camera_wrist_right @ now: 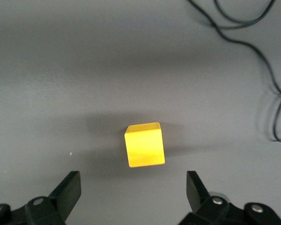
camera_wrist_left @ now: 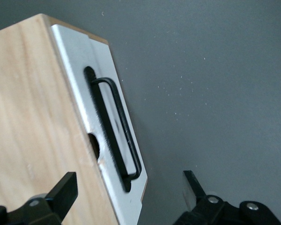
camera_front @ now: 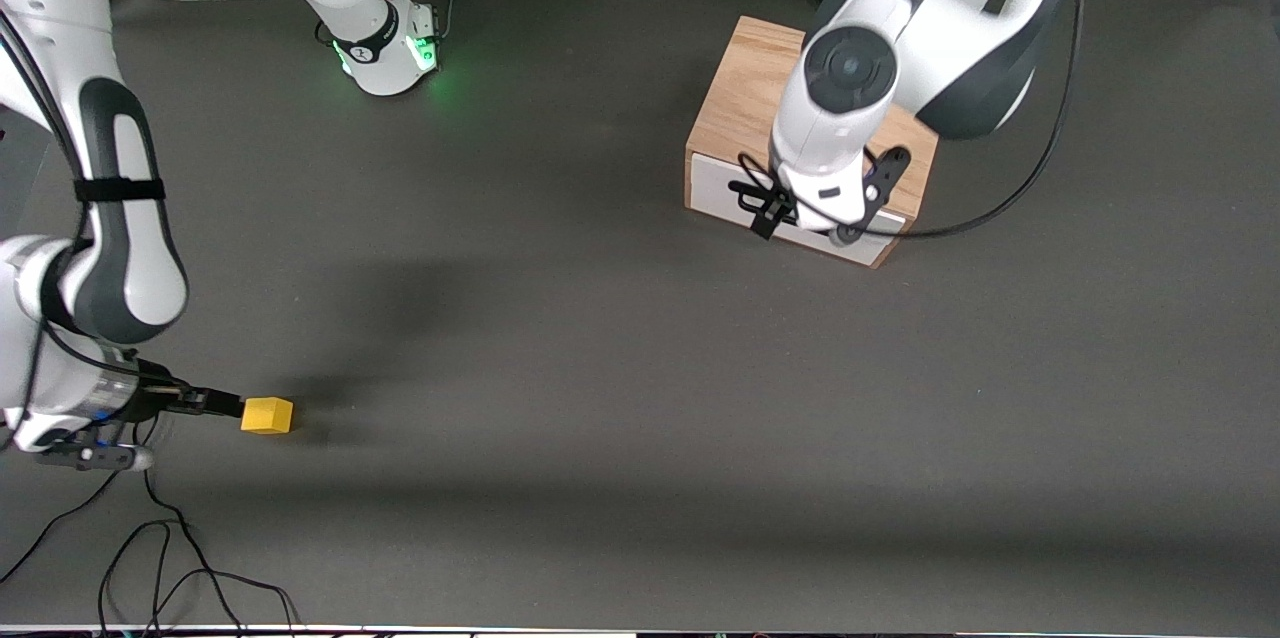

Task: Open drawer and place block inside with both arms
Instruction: 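Lower the left gripper onto the handle while the right gripper reaches the cube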

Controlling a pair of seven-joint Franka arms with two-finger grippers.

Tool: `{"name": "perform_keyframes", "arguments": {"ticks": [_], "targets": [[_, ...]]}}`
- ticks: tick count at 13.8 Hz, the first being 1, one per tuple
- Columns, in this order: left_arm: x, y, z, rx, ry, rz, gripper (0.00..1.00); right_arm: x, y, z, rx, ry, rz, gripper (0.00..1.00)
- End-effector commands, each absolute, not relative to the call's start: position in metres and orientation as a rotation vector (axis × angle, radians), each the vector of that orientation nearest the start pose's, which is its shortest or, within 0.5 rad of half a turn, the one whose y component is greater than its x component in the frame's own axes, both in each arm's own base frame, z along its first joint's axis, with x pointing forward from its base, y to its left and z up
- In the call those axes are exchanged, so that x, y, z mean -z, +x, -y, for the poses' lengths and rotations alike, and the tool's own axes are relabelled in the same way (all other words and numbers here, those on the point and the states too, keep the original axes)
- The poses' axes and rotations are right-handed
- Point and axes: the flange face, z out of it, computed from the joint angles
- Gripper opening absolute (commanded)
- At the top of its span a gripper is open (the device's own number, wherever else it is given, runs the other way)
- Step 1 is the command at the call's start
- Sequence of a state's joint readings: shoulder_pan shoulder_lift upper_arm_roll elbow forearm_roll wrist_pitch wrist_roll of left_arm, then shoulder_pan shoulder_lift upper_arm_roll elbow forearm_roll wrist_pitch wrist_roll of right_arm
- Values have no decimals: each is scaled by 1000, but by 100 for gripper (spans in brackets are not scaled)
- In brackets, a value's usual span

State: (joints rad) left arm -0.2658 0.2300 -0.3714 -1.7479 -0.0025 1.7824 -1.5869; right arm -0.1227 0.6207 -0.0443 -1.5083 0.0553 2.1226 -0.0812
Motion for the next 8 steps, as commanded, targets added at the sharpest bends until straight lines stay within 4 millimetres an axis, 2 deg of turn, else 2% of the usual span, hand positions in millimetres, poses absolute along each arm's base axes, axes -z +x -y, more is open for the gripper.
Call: {"name": "perform_keyframes", "arguments": {"ticks": [1, 5, 8], "targets": [[-414, 496, 351, -206, -2654, 1375, 100, -283, 702, 111, -15, -3099, -187, 100], [-379, 492, 348, -202, -2634, 1344, 100, -248, 704, 111, -14, -3103, -192, 100], [-363, 488, 346, -184, -2638, 1330, 100, -228, 704, 111, -29, -3104, -196, 100]]}}
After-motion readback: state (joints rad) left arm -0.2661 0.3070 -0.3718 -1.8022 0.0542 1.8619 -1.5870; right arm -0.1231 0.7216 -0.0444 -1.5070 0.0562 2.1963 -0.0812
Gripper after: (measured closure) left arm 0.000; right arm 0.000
